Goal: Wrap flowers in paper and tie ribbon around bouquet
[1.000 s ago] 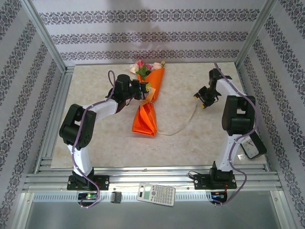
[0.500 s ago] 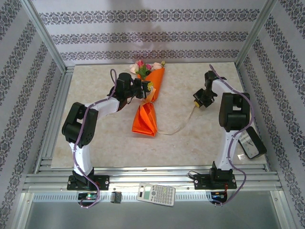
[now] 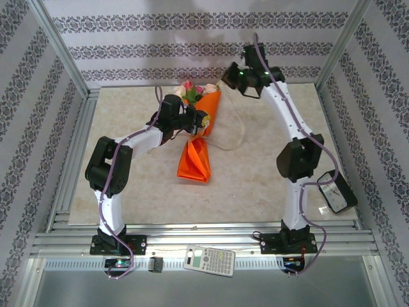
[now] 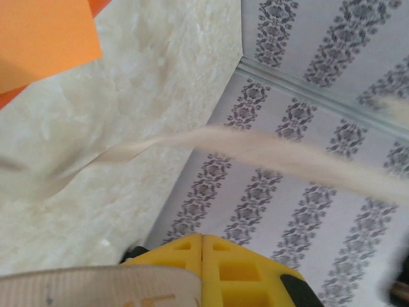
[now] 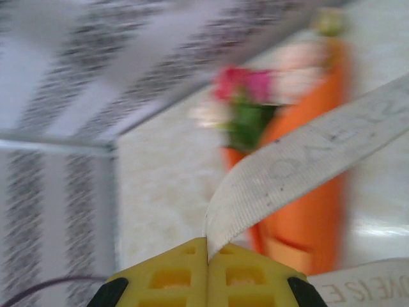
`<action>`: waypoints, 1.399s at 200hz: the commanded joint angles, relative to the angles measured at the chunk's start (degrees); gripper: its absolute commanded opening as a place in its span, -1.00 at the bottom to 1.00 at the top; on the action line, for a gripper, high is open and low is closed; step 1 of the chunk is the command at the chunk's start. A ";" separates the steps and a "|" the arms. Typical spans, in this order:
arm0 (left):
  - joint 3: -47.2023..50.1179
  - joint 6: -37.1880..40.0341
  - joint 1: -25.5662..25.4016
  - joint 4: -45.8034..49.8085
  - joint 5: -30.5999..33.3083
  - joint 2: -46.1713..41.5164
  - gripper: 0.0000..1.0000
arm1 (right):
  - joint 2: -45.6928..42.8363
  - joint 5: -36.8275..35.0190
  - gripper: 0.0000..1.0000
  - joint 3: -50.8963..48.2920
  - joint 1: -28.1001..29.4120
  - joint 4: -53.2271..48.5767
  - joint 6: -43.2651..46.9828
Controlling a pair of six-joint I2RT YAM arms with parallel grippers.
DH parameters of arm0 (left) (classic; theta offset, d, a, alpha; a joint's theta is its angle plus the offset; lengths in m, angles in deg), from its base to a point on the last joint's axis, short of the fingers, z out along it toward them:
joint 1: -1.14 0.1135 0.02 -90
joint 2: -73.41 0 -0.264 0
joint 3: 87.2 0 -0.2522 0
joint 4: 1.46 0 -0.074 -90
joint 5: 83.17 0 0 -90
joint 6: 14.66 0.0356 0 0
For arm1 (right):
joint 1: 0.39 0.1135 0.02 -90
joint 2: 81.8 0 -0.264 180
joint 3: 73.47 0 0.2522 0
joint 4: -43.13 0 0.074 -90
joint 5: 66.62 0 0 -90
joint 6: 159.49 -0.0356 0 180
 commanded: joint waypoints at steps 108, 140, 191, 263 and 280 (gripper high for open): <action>16.98 54.28 -9.26 -17.33 19.90 -4.64 -1.00 | 22.19 21.93 -1.00 23.70 13.16 1.62 0.12; 16.88 59.73 -10.79 -15.98 22.43 -3.74 -1.00 | 22.56 24.21 -1.00 23.22 14.25 -0.15 2.30; 15.03 63.23 -11.86 -14.11 23.62 -2.55 -1.00 | 22.13 31.57 -1.00 21.14 18.54 -1.30 6.34; 15.83 63.52 -12.02 -14.51 24.46 -2.55 -1.00 | 16.79 29.20 -0.26 11.21 22.29 -11.66 18.71; 15.78 63.18 -12.06 -14.36 24.55 -2.50 -1.00 | 14.72 26.04 -0.03 10.84 21.78 -11.51 19.29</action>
